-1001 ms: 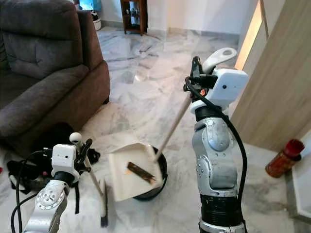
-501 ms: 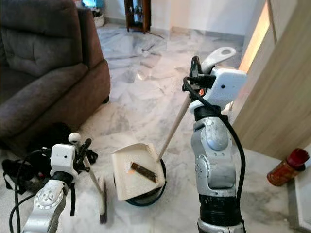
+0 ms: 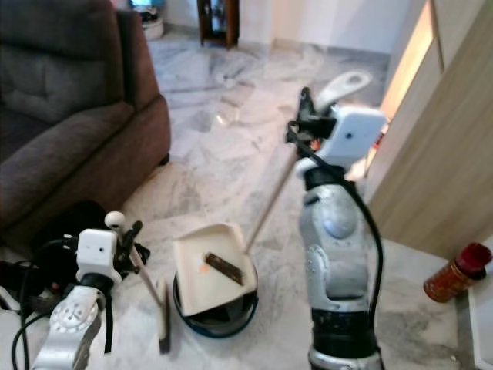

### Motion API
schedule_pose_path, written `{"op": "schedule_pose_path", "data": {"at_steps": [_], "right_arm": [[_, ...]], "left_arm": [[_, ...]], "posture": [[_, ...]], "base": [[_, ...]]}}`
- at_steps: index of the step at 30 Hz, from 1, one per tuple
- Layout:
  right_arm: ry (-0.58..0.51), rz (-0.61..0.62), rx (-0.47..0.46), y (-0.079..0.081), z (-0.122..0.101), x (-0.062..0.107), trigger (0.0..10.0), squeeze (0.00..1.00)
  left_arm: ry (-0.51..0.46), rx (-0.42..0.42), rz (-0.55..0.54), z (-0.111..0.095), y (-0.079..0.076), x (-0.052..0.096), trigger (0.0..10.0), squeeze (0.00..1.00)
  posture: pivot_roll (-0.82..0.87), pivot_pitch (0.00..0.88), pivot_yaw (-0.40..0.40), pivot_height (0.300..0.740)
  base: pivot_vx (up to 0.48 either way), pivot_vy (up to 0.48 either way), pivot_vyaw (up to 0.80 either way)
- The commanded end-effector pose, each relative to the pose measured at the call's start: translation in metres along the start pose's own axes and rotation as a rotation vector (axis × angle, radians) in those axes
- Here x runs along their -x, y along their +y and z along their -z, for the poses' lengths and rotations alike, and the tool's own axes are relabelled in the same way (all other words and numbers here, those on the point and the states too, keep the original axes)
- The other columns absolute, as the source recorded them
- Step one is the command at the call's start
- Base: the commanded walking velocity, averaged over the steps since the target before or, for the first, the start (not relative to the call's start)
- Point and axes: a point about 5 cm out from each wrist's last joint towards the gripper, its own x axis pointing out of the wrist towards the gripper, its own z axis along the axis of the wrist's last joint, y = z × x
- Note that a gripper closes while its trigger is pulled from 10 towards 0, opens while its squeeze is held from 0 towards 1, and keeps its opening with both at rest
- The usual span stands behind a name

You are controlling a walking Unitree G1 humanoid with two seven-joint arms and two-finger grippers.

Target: Sweep floor

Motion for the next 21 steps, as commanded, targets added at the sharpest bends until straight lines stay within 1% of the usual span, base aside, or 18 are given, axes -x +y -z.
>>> {"op": "schedule_pose_path", "data": {"at_steps": [1, 3, 5, 6, 7, 8, 9, 10, 12, 13, 15, 16, 21], "right_arm": [[-0.087, -0.017, -0.019, 0.004, -0.017, -0.002, 10.0, 0.00], [-0.092, -0.025, -0.024, 0.006, -0.018, -0.002, 10.0, 0.00], [-0.106, -0.057, -0.012, 0.012, -0.020, -0.001, 10.0, 0.00], [-0.106, -0.057, -0.012, 0.012, -0.020, -0.001, 10.0, 0.00], [-0.125, -0.099, -0.018, 0.022, -0.022, 0.001, 10.0, 0.00], [-0.133, -0.115, -0.028, 0.027, -0.023, 0.002, 10.0, 0.00], [-0.133, -0.115, -0.028, 0.027, -0.023, 0.002, 10.0, 0.00], [-0.149, -0.147, -0.031, 0.036, -0.024, 0.003, 10.0, 0.00], [-0.159, -0.165, -0.022, 0.040, -0.025, 0.004, 10.0, 0.00], [-0.175, -0.191, -0.004, 0.045, -0.026, 0.005, 10.0, 0.00], [-0.180, -0.199, 0.001, 0.046, -0.027, 0.005, 10.0, 0.00], [-0.188, -0.227, 0.004, 0.052, -0.025, 0.007, 10.0, 0.00], [-0.225, -0.254, 0.036, 0.058, -0.028, 0.010, 10.0, 0.00]], "left_arm": [[-0.043, 0.000, -0.006, -0.008, 0.001, -0.002, 10.0, 0.00], [-0.045, 0.001, -0.005, -0.009, 0.001, -0.002, 10.0, 0.00], [-0.049, 0.001, -0.004, -0.009, 0.001, -0.002, 10.0, 0.00], [-0.049, 0.001, -0.004, -0.009, 0.001, -0.002, 10.0, 0.00], [-0.052, 0.002, -0.001, -0.009, 0.000, -0.002, 10.0, 0.00], [-0.052, 0.003, -0.001, -0.009, 0.000, -0.002, 10.0, 0.00], [-0.052, 0.003, -0.001, -0.009, 0.000, -0.002, 10.0, 0.00], [-0.053, 0.003, 0.001, -0.009, 0.000, -0.002, 10.0, 0.00], [-0.054, 0.004, 0.002, -0.009, 0.000, -0.002, 10.0, 0.00], [-0.055, 0.004, 0.003, -0.009, 0.000, -0.002, 10.0, 0.00], [-0.055, 0.004, 0.003, -0.009, 0.000, -0.002, 10.0, 0.00], [-0.056, 0.003, 0.005, -0.009, -0.001, -0.002, 10.0, 0.00], [-0.055, 0.003, 0.007, -0.009, -0.001, -0.002, 10.0, 0.00]], "posture": [[0.11, 0.077, 0.043, 0.740], [0.11, 0.077, 0.043, 0.740], [0.11, 0.076, 0.043, 0.740], [0.11, 0.076, 0.043, 0.740], [0.11, 0.074, 0.043, 0.740], [0.11, 0.072, 0.043, 0.740], [0.11, 0.072, 0.043, 0.740], [0.11, 0.069, 0.042, 0.740], [0.11, 0.067, 0.042, 0.740], [0.11, 0.067, 0.042, 0.740], [0.11, 0.067, 0.042, 0.740], [0.11, 0.062, 0.042, 0.740], [0.11, 0.057, 0.043, 0.740]], "base": [[0.270, 0.000, 0.00], [0.270, 0.000, 0.00], [0.000, 0.000, 0.00], [0.000, 0.000, 0.00], [0.000, 0.000, 0.00], [0.000, 0.000, 0.00], [0.000, 0.000, 0.00], [0.000, 0.000, 0.00], [0.000, 0.000, 0.00], [0.000, 0.000, 0.00], [0.000, 0.000, 0.00], [0.000, 0.000, 0.00], [0.000, 0.000, 0.00]]}}
